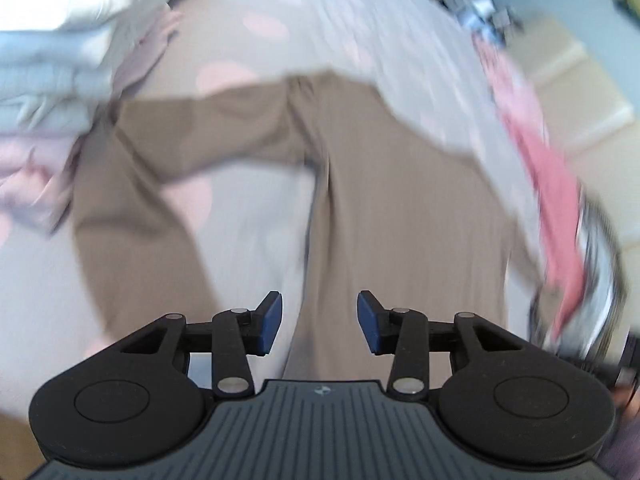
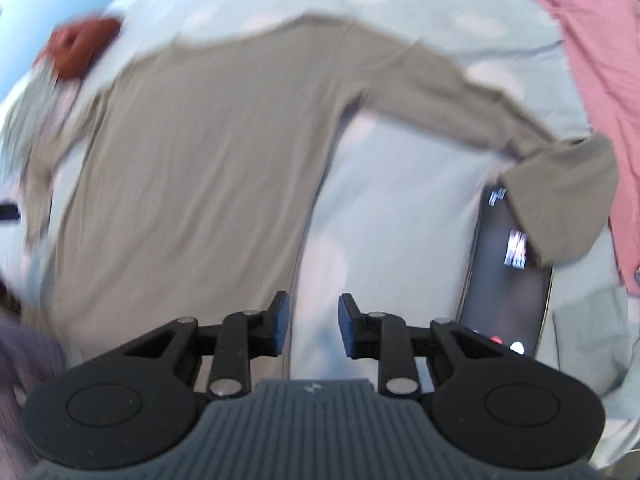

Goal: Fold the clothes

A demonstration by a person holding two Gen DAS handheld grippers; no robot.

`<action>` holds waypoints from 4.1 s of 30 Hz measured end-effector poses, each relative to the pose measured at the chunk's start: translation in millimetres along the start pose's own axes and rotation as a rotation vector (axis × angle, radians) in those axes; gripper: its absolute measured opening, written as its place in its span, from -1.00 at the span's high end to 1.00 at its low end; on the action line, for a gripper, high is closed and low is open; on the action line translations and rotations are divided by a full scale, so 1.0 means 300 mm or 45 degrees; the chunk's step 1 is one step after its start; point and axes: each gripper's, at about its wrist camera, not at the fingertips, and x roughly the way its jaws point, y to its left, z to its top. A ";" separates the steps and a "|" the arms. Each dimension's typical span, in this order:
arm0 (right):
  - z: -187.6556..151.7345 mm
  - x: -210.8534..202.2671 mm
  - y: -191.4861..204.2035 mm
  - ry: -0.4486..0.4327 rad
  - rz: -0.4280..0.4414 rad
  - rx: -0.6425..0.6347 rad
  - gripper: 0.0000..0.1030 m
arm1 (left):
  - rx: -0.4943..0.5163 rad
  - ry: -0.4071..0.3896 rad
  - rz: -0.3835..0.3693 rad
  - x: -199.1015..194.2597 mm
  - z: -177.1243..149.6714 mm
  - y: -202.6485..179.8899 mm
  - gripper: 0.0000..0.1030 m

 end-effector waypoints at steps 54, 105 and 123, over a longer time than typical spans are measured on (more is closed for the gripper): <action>0.247 -0.086 -0.464 -0.576 -0.397 0.634 0.22 | 0.205 -0.303 0.374 0.235 0.173 -0.166 0.19; 0.308 -0.114 0.499 -0.323 0.408 -0.236 0.83 | 0.539 -0.197 0.058 0.191 0.024 -0.507 0.14; 0.161 0.089 0.373 -0.124 0.202 -0.280 0.31 | 0.951 0.085 0.166 0.444 -0.188 -0.455 0.11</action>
